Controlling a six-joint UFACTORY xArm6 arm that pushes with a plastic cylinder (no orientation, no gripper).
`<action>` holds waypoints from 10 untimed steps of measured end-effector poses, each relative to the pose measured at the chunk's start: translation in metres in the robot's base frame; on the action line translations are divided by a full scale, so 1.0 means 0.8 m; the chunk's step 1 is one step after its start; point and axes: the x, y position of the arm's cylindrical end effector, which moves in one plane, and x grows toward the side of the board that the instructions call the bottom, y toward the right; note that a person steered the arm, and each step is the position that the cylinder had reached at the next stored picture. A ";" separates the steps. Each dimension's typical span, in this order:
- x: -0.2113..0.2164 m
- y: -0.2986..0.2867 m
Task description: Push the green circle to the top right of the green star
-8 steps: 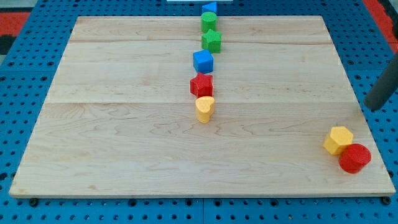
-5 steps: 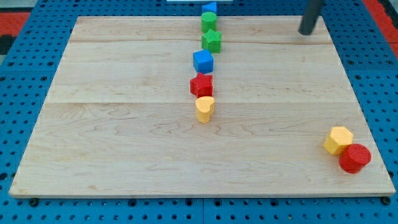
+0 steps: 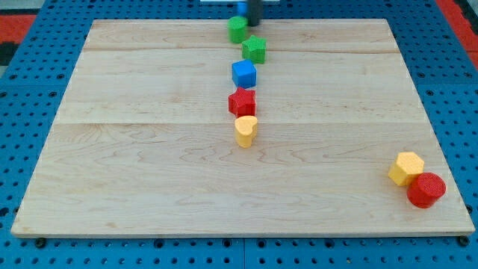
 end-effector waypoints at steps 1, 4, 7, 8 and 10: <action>0.022 -0.148; 0.001 -0.191; 0.060 0.024; 0.013 -0.014; 0.029 0.051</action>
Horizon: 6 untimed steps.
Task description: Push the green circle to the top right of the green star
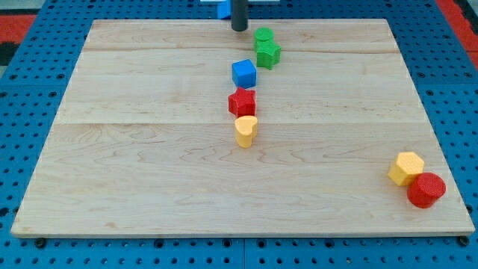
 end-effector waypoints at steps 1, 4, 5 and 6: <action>0.011 0.020; 0.067 0.029; 0.103 -0.027; 0.116 -0.032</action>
